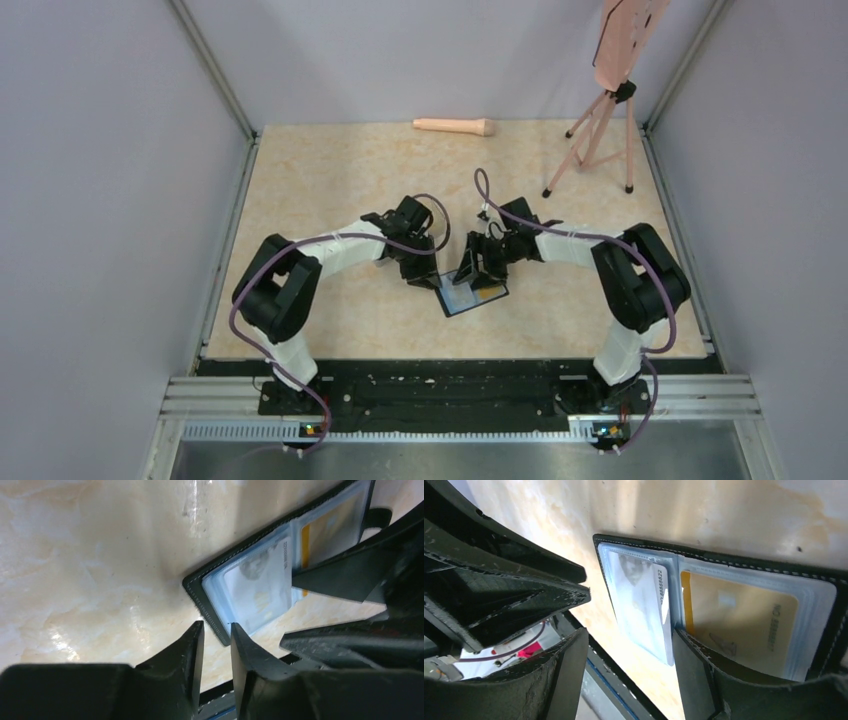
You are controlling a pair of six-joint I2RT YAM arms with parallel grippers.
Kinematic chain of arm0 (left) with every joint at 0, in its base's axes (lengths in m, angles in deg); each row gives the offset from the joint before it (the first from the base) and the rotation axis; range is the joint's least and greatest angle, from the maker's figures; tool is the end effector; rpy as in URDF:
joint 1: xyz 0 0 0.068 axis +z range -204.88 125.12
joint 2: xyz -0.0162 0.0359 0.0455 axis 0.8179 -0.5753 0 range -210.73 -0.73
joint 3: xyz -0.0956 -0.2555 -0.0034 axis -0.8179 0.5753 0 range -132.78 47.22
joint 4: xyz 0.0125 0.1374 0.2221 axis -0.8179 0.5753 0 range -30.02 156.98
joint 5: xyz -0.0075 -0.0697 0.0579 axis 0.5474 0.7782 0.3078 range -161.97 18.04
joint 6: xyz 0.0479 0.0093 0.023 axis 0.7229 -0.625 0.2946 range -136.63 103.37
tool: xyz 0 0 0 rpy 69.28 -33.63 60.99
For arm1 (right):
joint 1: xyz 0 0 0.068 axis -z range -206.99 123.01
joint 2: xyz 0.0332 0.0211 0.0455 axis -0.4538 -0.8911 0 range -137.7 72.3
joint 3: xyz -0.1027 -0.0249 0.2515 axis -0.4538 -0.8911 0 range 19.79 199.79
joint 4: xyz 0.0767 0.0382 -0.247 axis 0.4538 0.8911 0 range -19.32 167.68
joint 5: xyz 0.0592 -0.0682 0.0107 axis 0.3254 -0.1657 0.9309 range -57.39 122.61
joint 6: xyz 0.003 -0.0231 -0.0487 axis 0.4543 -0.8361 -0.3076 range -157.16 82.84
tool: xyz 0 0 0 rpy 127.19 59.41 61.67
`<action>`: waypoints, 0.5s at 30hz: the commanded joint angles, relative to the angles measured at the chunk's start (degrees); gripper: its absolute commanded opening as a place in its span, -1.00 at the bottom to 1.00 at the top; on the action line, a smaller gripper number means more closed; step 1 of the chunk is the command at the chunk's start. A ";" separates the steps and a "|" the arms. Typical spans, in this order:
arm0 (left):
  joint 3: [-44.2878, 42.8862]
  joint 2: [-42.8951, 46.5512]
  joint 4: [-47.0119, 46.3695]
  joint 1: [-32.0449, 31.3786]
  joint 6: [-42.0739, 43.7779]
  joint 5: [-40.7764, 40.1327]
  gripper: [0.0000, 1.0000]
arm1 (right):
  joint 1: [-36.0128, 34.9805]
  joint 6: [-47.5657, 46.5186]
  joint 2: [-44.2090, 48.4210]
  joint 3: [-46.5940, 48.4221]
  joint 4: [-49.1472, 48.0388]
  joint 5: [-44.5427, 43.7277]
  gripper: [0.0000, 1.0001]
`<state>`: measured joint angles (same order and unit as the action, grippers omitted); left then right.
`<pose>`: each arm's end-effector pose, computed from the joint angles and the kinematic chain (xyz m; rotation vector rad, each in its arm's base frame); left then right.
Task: Put the credit cards into the card holder
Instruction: Insert the credit card into the card holder, then close the card holder at the center of the board.
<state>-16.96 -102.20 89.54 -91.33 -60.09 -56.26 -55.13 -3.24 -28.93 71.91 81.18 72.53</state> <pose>0.2728 -0.2135 0.1720 -0.0964 2.9260 -0.6943 0.2788 0.1751 0.1390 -0.1337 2.7875 1.2531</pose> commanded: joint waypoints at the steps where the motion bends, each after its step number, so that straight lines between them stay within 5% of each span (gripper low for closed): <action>1: 3.21 5.50 -3.80 1.29 -0.59 2.76 -0.28 | -0.24 -5.45 2.91 4.20 7.44 -5.76 0.25; 8: 13.90 8.23 -15.86 4.36 -6.30 9.41 0.04 | 2.06 -9.70 2.89 5.82 9.97 -6.23 0.17; 15: 18.46 3.54 -27.48 6.30 -10.88 15.87 0.07 | 2.52 -12.86 -1.81 5.47 9.83 -4.12 -0.08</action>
<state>0.90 -95.95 71.57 -85.18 -68.31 -44.04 -53.05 -12.80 -28.45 75.80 90.56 67.76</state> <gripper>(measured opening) 0.534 0.500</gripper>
